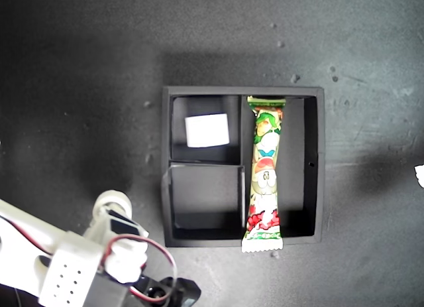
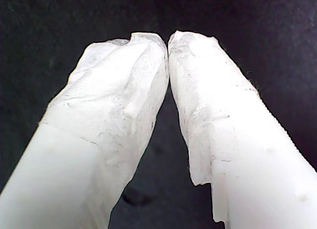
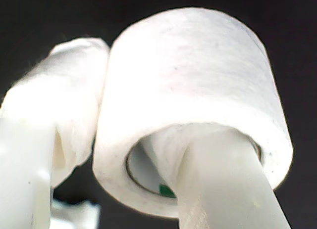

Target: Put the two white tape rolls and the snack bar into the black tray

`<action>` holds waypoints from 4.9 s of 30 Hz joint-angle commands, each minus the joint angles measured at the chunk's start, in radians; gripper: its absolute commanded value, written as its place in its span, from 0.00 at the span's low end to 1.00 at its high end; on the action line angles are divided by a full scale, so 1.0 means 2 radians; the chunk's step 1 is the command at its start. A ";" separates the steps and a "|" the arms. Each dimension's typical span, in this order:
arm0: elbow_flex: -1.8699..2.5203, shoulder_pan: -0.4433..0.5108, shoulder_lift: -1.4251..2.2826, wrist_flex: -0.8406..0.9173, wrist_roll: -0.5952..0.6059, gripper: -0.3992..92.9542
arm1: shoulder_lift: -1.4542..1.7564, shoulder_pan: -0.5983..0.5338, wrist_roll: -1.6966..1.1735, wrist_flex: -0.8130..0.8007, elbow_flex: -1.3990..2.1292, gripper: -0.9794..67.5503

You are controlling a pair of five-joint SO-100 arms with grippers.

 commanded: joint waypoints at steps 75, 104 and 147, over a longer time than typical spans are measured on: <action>-0.161 -0.116 0.065 0.018 0.131 0.01 | 0.061 0.059 0.014 0.075 -0.022 0.01; 1.062 -0.207 1.089 -0.216 -0.047 0.00 | 0.387 0.210 0.091 0.070 0.350 0.01; 1.071 -0.272 1.088 -0.202 0.046 0.01 | 0.395 0.181 0.029 0.068 0.350 0.01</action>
